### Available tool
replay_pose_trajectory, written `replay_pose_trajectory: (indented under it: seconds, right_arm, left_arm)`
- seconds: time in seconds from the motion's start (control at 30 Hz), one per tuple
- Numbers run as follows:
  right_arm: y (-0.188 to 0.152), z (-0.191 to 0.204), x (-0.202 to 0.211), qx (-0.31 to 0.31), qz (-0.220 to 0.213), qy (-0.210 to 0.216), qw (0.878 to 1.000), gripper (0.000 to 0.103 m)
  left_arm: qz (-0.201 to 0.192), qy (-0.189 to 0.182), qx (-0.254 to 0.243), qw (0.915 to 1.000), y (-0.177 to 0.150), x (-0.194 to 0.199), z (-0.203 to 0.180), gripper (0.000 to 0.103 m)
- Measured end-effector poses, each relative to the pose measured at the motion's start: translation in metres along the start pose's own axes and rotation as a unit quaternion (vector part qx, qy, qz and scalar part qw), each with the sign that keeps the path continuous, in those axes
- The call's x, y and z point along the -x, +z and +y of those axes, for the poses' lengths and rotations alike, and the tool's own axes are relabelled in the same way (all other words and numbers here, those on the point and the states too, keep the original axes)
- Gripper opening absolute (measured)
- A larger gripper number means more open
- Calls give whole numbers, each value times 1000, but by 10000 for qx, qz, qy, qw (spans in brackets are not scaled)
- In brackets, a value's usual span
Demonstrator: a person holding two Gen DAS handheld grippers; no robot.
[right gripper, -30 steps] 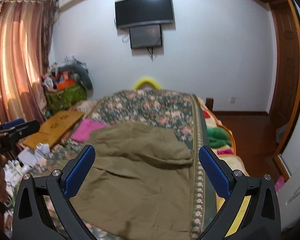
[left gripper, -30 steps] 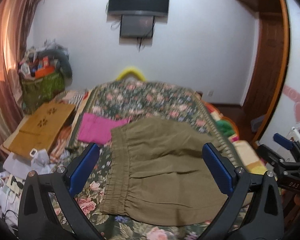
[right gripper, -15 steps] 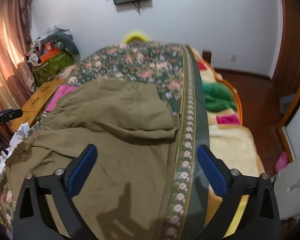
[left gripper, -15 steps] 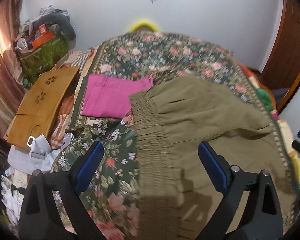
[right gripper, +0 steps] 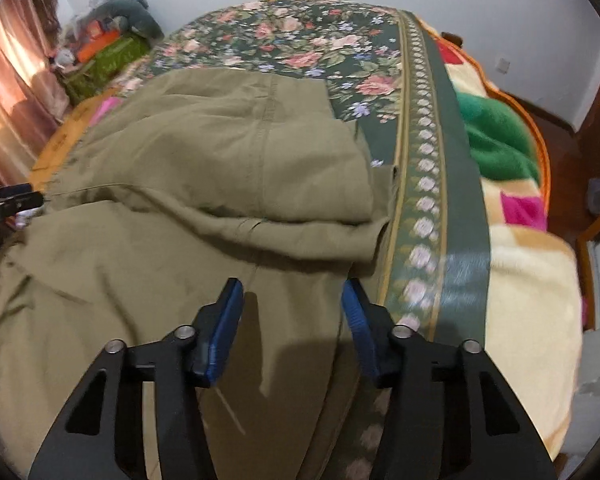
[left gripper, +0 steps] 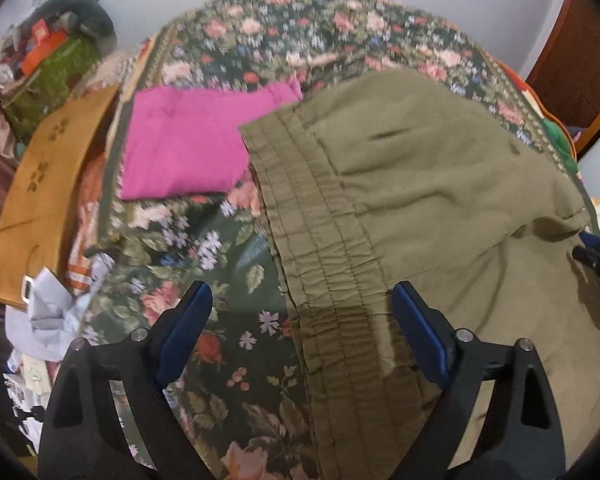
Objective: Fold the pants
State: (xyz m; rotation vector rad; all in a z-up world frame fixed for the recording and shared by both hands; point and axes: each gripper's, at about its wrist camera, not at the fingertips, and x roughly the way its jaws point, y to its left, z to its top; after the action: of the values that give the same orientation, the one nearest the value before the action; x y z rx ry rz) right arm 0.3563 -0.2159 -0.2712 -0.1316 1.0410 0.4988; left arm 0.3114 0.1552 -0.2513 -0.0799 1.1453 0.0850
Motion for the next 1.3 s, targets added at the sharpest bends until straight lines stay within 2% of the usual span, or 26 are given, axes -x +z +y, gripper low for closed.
replay_pose_trajectory:
  seconds: [0.13, 0.2, 0.27, 0.3, 0.37, 0.43, 0.53, 0.63, 0.77, 0.8, 0.87, 1.03, 1.17, 1.3]
  right_arm:
    - [0, 10, -15, 409, 143, -341, 9985, 44]
    - [0, 9, -18, 523, 135, -384, 9978, 41]
    - [-2, 8, -18, 565, 105, -351, 9977, 36]
    - [-3, 8, -17, 555, 96, -329, 9979, 30]
    - [-2, 6, -18, 505, 81, -369, 9980, 14]
    - [0, 0, -19, 382, 100, -329, 9987, 8]
    - [2, -1, -19, 340, 128, -269, 9990, 6]
    - [-2, 7, -17, 534, 155, -391, 9977, 6]
    - [-6, 3, -14, 421, 107, -342, 9985, 6]
    - [-6, 2, -13, 387, 128, -318, 9987, 6]
    - [-5, 3, -11, 370, 175, -306, 9987, 6]
    - [-8, 1, -2, 274, 370, -26, 9989, 6]
    - [-13, -3, 20, 113, 157, 392, 9990, 10]
    - [-4, -2, 41, 62, -275, 438, 9986, 10]
  left_arm:
    - [109, -236, 75, 9996, -4, -15, -2, 92]
    - [98, -282, 62, 9995, -7, -19, -5, 91]
    - [-26, -518, 33, 9986, -10, -16, -6, 74]
    - [-77, -571, 13, 9983, -11, -14, -7, 68]
    - [-168, -482, -14, 9987, -14, -11, -8, 65]
    - [-185, -434, 19, 9989, -15, -11, -6, 64]
    - [-259, -307, 109, 9991, -17, -9, -3, 64]
    - [-294, -119, 57, 9995, -19, -9, -6, 64]
    - [-216, -286, 102, 9993, -17, -12, 2, 70]
    - [-172, -303, 144, 9993, -16, -13, 5, 75]
    - [-106, -334, 175, 9992, -15, -11, 7, 76]
    - [-156, -3, -227, 9996, -13, 5, -5, 76]
    - [-239, 130, -545, 9981, -8, 19, -13, 76]
    - [-412, 155, -588, 9973, 5, 29, -14, 80]
